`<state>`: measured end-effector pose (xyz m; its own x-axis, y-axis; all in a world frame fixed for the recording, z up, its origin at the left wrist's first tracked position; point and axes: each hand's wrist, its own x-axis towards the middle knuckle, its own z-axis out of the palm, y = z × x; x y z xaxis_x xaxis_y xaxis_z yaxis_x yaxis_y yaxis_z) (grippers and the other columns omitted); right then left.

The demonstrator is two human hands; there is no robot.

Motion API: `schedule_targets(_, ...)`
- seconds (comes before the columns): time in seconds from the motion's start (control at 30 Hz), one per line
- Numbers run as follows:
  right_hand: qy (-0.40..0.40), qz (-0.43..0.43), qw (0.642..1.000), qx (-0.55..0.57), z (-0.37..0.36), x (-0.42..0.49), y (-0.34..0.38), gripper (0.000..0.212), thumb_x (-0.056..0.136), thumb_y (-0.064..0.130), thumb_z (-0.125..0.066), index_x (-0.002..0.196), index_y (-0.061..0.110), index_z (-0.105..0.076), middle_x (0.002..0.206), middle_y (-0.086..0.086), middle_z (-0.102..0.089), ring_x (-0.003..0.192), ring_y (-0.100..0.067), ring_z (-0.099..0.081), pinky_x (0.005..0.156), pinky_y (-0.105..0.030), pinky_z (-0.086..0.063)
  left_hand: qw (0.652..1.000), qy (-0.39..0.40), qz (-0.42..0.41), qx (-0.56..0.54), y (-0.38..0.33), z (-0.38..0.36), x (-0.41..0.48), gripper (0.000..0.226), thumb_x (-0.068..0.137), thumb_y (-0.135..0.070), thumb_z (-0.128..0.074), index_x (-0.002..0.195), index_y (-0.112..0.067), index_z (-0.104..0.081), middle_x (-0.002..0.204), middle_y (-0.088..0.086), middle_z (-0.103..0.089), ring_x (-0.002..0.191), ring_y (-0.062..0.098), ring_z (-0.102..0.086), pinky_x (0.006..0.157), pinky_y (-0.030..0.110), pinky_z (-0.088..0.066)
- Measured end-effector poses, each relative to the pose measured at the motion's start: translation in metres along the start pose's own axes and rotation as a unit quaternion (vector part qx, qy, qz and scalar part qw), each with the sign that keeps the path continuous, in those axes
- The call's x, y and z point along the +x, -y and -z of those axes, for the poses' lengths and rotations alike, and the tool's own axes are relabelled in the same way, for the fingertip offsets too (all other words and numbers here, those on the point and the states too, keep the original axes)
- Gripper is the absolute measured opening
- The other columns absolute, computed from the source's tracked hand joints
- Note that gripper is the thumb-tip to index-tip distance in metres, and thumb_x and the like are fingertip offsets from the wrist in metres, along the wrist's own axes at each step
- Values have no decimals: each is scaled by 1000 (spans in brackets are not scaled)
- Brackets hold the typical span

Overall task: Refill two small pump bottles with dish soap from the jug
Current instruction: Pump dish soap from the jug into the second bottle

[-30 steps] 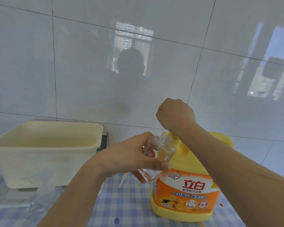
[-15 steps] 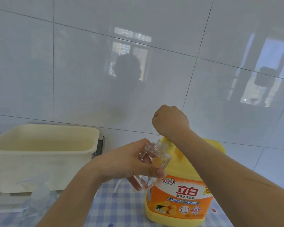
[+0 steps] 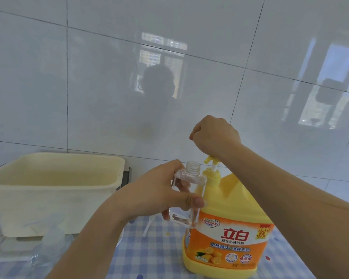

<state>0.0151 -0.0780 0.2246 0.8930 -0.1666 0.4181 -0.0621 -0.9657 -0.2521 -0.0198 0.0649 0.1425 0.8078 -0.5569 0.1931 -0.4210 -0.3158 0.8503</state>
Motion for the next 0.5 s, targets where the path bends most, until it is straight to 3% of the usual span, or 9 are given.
schedule_targets(0.17, -9, -2, 1000, 14, -1, -2, 0, 37, 77, 7, -44, 101, 15, -72, 97, -2, -72, 86, -23, -66, 76, -34, -54, 999, -18, -6, 51, -3, -1, -1, 49, 65, -51, -80, 102, -31, -55, 94, -12, -66, 79, 9, -63, 50, 15, -47)
schedule_targets(0.27, -17, -3, 1000, 22, -2, -2, 0, 37, 76, 7, -45, 100, 15, -72, 97, -2, -72, 85, -23, -67, 76, -35, -55, 998, -30, -14, 54, -2, 0, 0, 51, 61, -50, -84, 98, -25, -58, 91, -7, -69, 87, 18, -66, 72, 33, -58)
schedule_targets(0.33, -22, -6, 999, 34, -2, -3, 1, 40, 74, 5, -44, 100, 14, -73, 98, -3, -72, 84, -24, -67, 73, -34, -55, 998, -31, -15, 48, -2, 1, -1, 51, 60, -46, -86, 96, -23, -58, 89, -4, -71, 87, 20, -67, 80, 37, -56)
schedule_targets(0.4, -28, -10, 997, 65, 0, -4, 1, 44, 71, 4, -43, 101, 11, -74, 99, -7, -73, 74, -22, -65, 67, -30, -53, 998, -32, -13, 43, -2, 1, -1, 48, 61, -42, -87, 94, -22, -58, 86, -3, -70, 78, 13, -67, 74, 29, -55)
schedule_targets(0.5, -41, -8, 992, 122, 4, -9, -1, 41, 71, 2, -43, 95, 10, -76, 97, -9, -75, 61, -21, -55, 57, -29, -46, 998, -44, -1, 48, -2, 0, 0, 43, 63, -39, -87, 90, -23, -57, 80, -5, -68, 63, 2, -59, 52, 16, -48)
